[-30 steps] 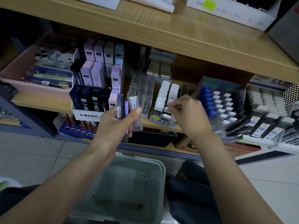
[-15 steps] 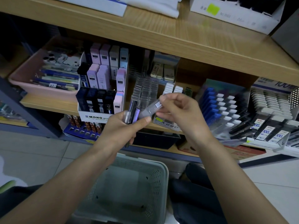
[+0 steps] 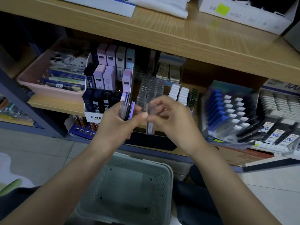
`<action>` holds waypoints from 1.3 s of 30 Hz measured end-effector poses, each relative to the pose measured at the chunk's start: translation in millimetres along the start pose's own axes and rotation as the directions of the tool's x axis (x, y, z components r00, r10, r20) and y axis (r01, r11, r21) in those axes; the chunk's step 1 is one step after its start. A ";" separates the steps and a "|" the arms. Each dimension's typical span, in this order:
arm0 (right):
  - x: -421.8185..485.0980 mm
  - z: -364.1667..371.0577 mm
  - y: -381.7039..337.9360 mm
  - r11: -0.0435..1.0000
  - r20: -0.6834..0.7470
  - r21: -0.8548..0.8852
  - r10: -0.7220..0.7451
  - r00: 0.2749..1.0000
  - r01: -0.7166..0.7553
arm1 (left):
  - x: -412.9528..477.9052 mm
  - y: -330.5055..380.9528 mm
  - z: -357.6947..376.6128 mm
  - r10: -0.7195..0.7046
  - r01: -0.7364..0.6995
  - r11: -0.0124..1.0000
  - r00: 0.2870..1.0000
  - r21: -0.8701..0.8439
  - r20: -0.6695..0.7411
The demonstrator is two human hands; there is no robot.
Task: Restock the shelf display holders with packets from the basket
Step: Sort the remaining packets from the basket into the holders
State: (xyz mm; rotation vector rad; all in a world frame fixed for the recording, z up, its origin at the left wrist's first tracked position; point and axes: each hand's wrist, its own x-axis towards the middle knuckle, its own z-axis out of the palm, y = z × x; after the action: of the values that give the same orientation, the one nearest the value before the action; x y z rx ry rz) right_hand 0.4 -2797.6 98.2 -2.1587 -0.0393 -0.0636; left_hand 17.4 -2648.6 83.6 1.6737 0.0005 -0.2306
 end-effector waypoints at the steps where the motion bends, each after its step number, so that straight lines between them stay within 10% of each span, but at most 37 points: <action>1: 3.7 -0.4 2.0 1.000 -0.084 -0.025 -0.013 0.996 0.011 | 1.0 -1.0 -2.3 -0.015 0.015 1.000 1.000 -0.015 -0.013; 6: 27.0 0.6 19.1 0.977 -0.292 -0.213 -0.094 0.952 0.031 | 3.1 -3.1 -12.1 -0.059 0.058 0.997 0.998 -0.056 -0.024; 39: 38.6 24.3 40.9 0.863 -0.180 -0.492 -0.233 0.956 0.118 | 5.5 -2.8 -19.0 -0.125 0.127 0.984 0.992 -0.125 0.024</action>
State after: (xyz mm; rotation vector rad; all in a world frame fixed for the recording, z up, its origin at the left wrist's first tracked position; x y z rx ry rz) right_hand 41.9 -2799.8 53.1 -2.6226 -0.0949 -0.4818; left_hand 25.3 -2630.3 81.9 1.5473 0.1073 -0.3327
